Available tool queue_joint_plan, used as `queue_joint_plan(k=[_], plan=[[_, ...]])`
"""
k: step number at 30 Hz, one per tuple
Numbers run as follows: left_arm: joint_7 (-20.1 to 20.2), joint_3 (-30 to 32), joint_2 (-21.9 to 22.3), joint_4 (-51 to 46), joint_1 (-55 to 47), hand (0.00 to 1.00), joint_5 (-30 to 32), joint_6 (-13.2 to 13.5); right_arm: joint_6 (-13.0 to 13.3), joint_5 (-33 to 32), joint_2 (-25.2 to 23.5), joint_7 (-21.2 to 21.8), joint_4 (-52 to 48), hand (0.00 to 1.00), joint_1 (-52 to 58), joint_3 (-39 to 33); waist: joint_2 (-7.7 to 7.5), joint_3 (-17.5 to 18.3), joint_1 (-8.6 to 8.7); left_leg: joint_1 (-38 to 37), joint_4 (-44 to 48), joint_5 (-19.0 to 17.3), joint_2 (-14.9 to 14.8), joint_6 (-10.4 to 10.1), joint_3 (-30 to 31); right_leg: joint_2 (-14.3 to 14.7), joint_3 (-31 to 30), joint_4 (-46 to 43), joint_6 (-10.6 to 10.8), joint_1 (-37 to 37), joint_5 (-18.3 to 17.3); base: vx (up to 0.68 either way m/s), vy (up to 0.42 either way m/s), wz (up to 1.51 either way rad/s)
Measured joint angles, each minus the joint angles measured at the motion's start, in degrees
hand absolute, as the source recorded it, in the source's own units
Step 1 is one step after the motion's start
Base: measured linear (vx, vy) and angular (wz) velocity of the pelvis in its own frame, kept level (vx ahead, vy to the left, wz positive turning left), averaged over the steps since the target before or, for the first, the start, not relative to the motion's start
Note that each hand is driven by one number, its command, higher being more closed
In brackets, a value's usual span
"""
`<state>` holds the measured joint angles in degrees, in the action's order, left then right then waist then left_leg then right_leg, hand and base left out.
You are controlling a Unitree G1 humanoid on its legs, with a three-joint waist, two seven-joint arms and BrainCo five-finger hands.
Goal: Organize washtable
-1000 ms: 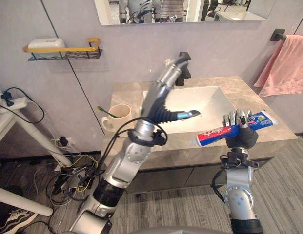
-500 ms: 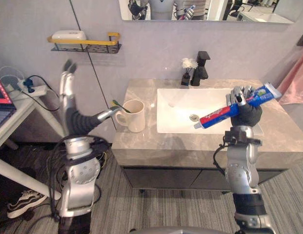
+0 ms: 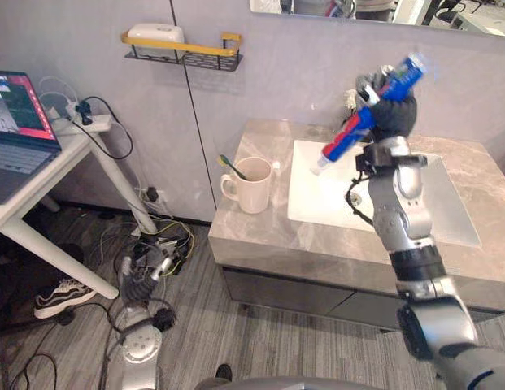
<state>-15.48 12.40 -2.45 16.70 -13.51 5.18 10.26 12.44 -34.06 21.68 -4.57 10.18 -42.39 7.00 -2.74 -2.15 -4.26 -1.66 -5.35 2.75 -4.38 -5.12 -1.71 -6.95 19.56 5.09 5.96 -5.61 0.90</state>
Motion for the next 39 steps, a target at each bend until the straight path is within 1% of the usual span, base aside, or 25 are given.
queue_joint_plan(k=[2,3,4,5,7,8,10,13,16,18,20,23,24,31,34,39], plan=[[0.95,-1.79,0.01,5.17,0.41,0.00,-0.51,-0.72,-0.46,1.70,0.25,-0.27,2.18,1.00,-3.30,1.59,-0.32,-0.04,-0.53,0.73,0.01,0.10,-0.02,0.09,-0.01,0.02,-0.02,-0.01,-0.03,0.73,0.04,0.00,0.000,0.00],[1.72,-2.64,0.02,9.04,0.95,0.00,-1.94,-1.08,-0.73,2.02,0.24,-0.47,4.15,1.00,-5.06,2.59,-0.36,-0.05,-1.13,0.84,0.02,0.11,-0.02,0.09,-0.06,0.02,-0.05,-0.02,-0.03,0.85,0.05,0.00,0.000,0.00],[2.06,-2.87,0.02,10.98,1.29,0.00,-2.71,-1.15,-0.92,2.05,0.23,-0.53,5.09,1.00,-5.80,3.08,-0.38,-0.07,-1.36,0.85,0.02,0.11,-0.02,0.09,-0.04,0.02,-0.04,-0.02,-0.03,0.85,0.05,0.00,0.000,0.00],[2.61,-2.95,0.03,14.39,1.82,0.00,-4.15,-1.40,-1.58,2.06,0.19,-0.78,6.94,1.00,-7.30,4.41,-0.48,-0.15,-1.81,0.91,0.03,0.11,-0.08,0.09,-0.07,0.08,-0.06,-0.01,-0.04,0.92,0.05,0.00,0.000,0.00],[3.49,-2.90,0.02,18.42,2.22,0.00,-7.35,-1.80,-2.39,3.65,-0.01,-1.26,10.36,1.00,-9.76,6.17,-0.83,-0.49,-2.61,0.99,0.03,0.11,-0.27,0.09,-0.26,0.24,-0.21,-0.01,-0.04,1.10,0.05,0.00,-0.016,-0.03],[3.70,-2.92,0.00,19.49,2.13,0.00,-8.60,-2.16,-3.20,4.51,-0.08,-1.63,11.28,1.00,-10.89,6.94,-1.06,-0.85,-2.75,1.01,0.03,0.11,-0.38,0.09,-0.26,0.35,-0.21,-0.01,-0.05,1.11,0.05,0.00,0.000,0.00],[3.69,-2.94,-0.02,20.48,2.10,0.00,-9.03,-2.82,-3.33,6.40,-0.76,-1.85,12.74,1.00,-12.53,7.35,-1.29,-1.34,-3.03,1.13,0.03,0.13,-0.60,0.05,-0.26,0.53,-0.21,-0.06,-0.07,1.24,0.04,0.00,0.000,0.00],[3.70,-3.07,-0.02,23.05,2.40,0.00,-8.57,-2.99,-3.85,8.91,-0.78,-2.19,12.93,1.00,-14.75,9.27,-1.35,-1.88,-3.40,1.31,0.03,0.16,-0.80,0.00,-0.30,0.72,-0.25,-0.08,-0.10,1.44,0.04,0.00,0.000,0.00],[3.76,-3.31,0.00,26.26,2.98,0.00,-8.16,-3.46,-3.89,9.10,-0.86,-2.37,13.01,1.00,-15.28,9.34,-1.42,-1.93,-4.20,1.45,0.03,0.15,-0.83,0.00,-0.19,0.75,-0.17,-0.08,-0.13,1.49,0.01,0.00,0.000,0.00],[3.86,-3.30,-0.01,27.55,2.98,0.00,-8.06,-3.65,-4.04,10.71,-1.15,-2.35,13.23,1.00,-15.81,9.45,-1.54,-2.04,-4.28,1.52,0.02,0.15,-0.82,0.00,-0.16,0.75,-0.14,-0.08,-0.13,1.54,0.01,0.00,0.000,0.00],[3.88,-3.19,-0.03,28.49,3.22,0.00,-8.02,-3.79,-4.12,10.98,-1.54,-2.39,15.18,1.00,-17.22,10.03,-1.68,-2.22,-4.27,1.54,0.02,0.15,-0.83,0.00,-0.14,0.77,-0.13,-0.08,-0.14,1.55,0.00,0.00,0.000,0.00],[3.91,-3.21,-0.37,30.18,4.47,0.00,-6.60,-3.82,-4.27,11.07,-2.22,-2.43,15.45,1.00,-17.45,10.77,-1.78,-2.28,-4.38,1.62,0.02,0.15,-0.82,0.00,0.02,0.77,-0.04,-0.10,-0.18,1.57,-0.03,0.00,0.000,0.00],[3.69,-3.96,-0.87,30.58,5.92,0.00,-5.92,-3.83,-4.28,11.09,-2.69,-2.45,15.45,1.00,-16.31,11.31,-4.57,-3.27,-4.23,2.32,0.03,0.82,-0.90,-0.28,0.56,0.76,0.04,-0.96,-0.35,2.52,-0.17,0.00,0.000,0.00],[3.94,-4.55,-1.00,30.64,5.92,0.00,-5.82,-3.85,-4.28,11.13,-3.05,-2.48,15.45,1.00,-16.23,11.25,-4.65,-3.20,-4.09,2.04,0.04,0.96,-0.92,-0.40,0.53,0.73,-0.02,-1.30,-0.36,2.46,-0.18,0.00,0.000,0.00],[4.96,-5.63,-1.26,31.11,6.18,0.00,-4.85,-3.87,-4.29,13.01,-4.36,-3.03,15.45,1.00,-14.31,10.20,-4.63,-3.17,-4.06,0.70,0.04,0.98,-0.91,-0.43,0.55,0.62,-0.03,-1.83,-0.68,1.32,-0.40,-0.01,0.003,0.00],[6.05,-5.98,-1.95,32.74,7.09,0.00,-3.54,-3.87,-4.33,13.32,-4.97,-3.28,15.46,1.00,-11.61,9.58,-4.52,-3.14,-3.88,0.17,0.00,1.42,-1.02,-0.24,0.60,0.59,-0.01,-2.90,-0.89,1.20,-0.66,-0.06,0.016,0.01]])
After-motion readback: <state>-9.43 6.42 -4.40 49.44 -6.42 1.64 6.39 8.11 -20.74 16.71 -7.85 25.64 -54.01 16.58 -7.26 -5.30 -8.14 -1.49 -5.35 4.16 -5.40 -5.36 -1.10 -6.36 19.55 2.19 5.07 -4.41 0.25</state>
